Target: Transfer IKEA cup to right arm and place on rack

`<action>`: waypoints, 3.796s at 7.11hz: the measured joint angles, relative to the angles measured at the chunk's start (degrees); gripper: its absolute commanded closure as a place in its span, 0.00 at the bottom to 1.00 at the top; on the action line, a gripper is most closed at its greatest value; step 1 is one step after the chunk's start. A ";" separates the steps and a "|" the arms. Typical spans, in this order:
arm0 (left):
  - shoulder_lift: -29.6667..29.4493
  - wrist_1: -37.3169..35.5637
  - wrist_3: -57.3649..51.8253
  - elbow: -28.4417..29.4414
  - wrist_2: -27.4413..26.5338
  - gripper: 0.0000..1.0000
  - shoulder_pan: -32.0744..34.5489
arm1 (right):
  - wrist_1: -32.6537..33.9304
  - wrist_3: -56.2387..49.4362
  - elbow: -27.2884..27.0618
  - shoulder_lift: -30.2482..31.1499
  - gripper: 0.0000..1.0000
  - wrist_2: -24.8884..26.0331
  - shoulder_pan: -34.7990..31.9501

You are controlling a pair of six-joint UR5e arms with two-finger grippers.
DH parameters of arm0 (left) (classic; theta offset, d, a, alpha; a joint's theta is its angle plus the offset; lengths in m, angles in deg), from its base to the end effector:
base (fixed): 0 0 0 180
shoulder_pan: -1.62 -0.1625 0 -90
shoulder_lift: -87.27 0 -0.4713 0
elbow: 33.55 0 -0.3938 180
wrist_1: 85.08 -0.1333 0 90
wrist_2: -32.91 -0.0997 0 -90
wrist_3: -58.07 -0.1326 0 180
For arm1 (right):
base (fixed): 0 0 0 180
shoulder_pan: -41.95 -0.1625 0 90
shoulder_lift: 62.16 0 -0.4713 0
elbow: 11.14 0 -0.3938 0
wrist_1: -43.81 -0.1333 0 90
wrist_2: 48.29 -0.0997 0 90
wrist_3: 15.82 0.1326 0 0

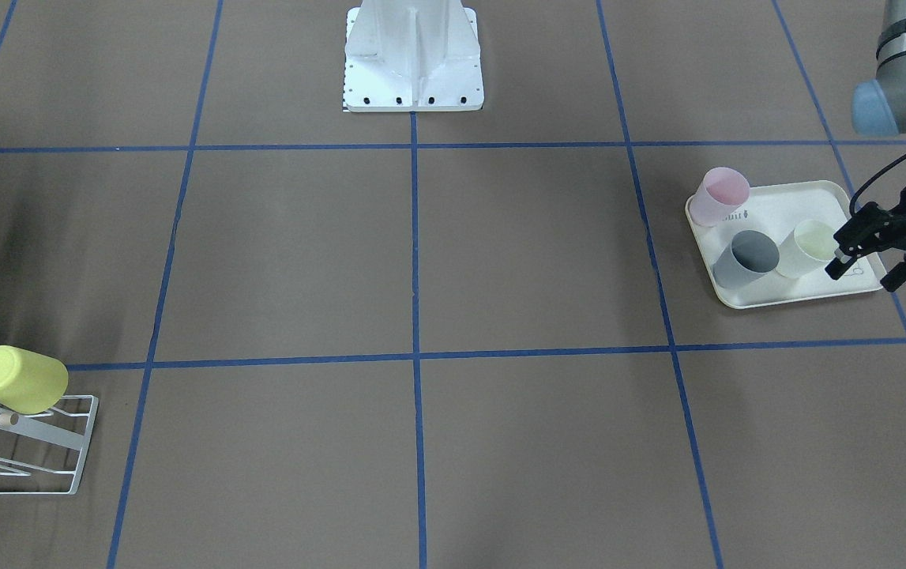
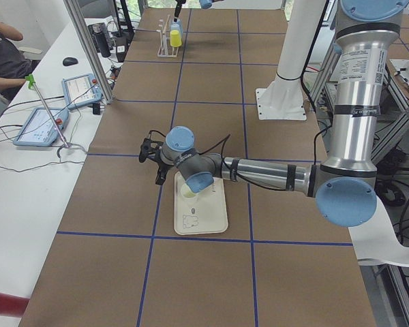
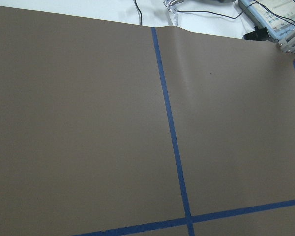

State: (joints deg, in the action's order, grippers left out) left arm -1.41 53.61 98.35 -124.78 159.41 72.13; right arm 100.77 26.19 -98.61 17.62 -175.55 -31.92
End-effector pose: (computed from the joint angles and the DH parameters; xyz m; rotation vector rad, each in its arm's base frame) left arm 0.1251 -0.5167 0.6300 0.4106 0.9233 -0.0614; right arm -0.1208 -0.6087 0.5885 0.2963 -0.8761 0.1881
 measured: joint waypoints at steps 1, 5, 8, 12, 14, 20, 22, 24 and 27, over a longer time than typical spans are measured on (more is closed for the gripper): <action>3.14 -1.75 -3.21 -0.05 -1.74 0.01 0.18 | -0.01 1.26 -0.72 0.15 0.00 -0.17 0.61; 6.72 -5.83 -4.91 0.00 -1.08 0.05 -2.91 | -0.01 3.04 -3.05 0.50 0.00 -1.27 1.35; 5.43 -8.17 -4.80 -0.41 1.32 0.44 -4.46 | -0.01 3.16 -3.45 0.64 0.00 -2.07 1.65; 5.43 -8.41 -4.77 0.29 2.60 1.00 -7.77 | 0.01 3.11 -3.59 0.84 0.00 -2.29 1.92; 5.64 -8.38 -4.88 -0.06 7.73 1.00 -6.69 | -0.01 3.14 -3.69 0.71 0.00 -2.28 1.97; 5.22 -7.50 4.61 -7.18 19.47 1.00 9.51 | -0.95 20.86 -12.67 -2.21 0.00 -1.00 9.39; -1.94 -5.56 21.36 -10.06 21.24 1.00 5.80 | -11.17 35.24 -15.02 -2.54 0.00 2.79 16.57; -13.11 -4.86 36.59 -10.33 21.10 1.00 -1.88 | -22.36 46.71 -15.40 -2.77 0.00 5.21 21.19; -21.96 3.13 43.65 -9.67 15.91 1.00 -14.91 | -34.74 58.50 -15.47 -4.41 0.01 5.60 25.06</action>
State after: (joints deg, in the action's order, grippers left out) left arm -23.38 56.74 142.01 -134.44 175.32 57.22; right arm 66.03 84.69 -114.09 13.22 -169.95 -6.87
